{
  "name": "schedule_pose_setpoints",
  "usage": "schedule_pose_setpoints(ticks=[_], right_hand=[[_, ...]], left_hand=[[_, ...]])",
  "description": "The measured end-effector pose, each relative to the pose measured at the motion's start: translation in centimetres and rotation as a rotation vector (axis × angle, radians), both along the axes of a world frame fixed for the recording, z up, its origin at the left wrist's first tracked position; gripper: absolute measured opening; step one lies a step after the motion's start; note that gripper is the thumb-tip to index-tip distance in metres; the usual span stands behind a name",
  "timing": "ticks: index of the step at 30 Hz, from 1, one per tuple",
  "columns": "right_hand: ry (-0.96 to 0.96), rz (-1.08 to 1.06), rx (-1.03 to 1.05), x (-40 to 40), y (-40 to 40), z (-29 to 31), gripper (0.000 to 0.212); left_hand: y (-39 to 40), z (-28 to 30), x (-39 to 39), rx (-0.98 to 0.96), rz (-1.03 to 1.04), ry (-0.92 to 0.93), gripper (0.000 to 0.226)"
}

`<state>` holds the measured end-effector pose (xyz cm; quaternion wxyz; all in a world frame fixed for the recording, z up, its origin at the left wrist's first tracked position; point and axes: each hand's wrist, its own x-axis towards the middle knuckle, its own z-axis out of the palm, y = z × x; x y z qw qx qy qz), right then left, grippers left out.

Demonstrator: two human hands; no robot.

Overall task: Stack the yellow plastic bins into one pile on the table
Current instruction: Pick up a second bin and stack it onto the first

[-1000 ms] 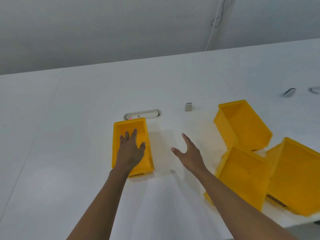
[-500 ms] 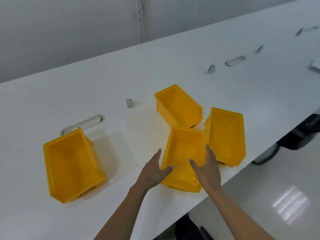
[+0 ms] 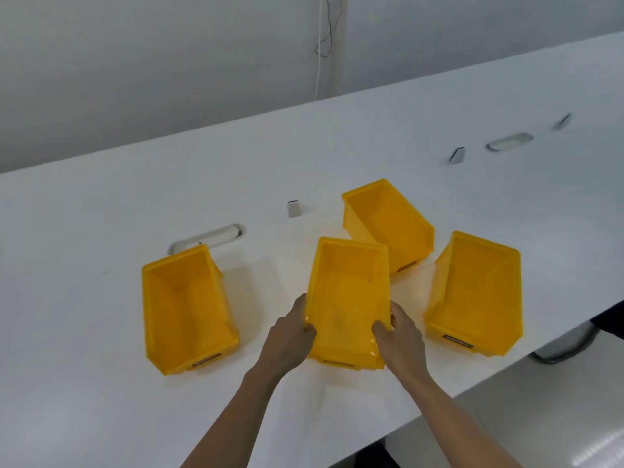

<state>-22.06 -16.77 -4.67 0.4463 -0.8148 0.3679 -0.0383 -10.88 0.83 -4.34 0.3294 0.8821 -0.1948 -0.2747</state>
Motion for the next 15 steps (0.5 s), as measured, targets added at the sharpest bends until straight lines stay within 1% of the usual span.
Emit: schedule_pose_setpoints(ticks=[5,8,10,13,15], right_hand=[[-0.111,0.201,-0.021,5.5,3.7,3.6,0.039],[-0.155,0.318,0.001,8.8,6.6,6.1,0.041],[-0.172,0.392,0.013,10.7,8.7,7.6,0.041],[-0.222,0.497,0.04,13.0,11.8,8.8,0.037],[-0.252,0.547,0.116,14.2,13.5,9.0,0.041]], left_hand=[[6.3,3.8,1.7,-0.124,0.208,-0.126,0.056],[10.7,5.9,2.2,-0.179,0.285,-0.198,0.06],[13.4,6.5,2.5,-0.164,0.334,-0.215,0.061],[16.8,6.8,3.0,-0.115,0.483,-0.221,0.057],[18.6,7.1,3.4,-0.138,0.574,-0.221,0.057]])
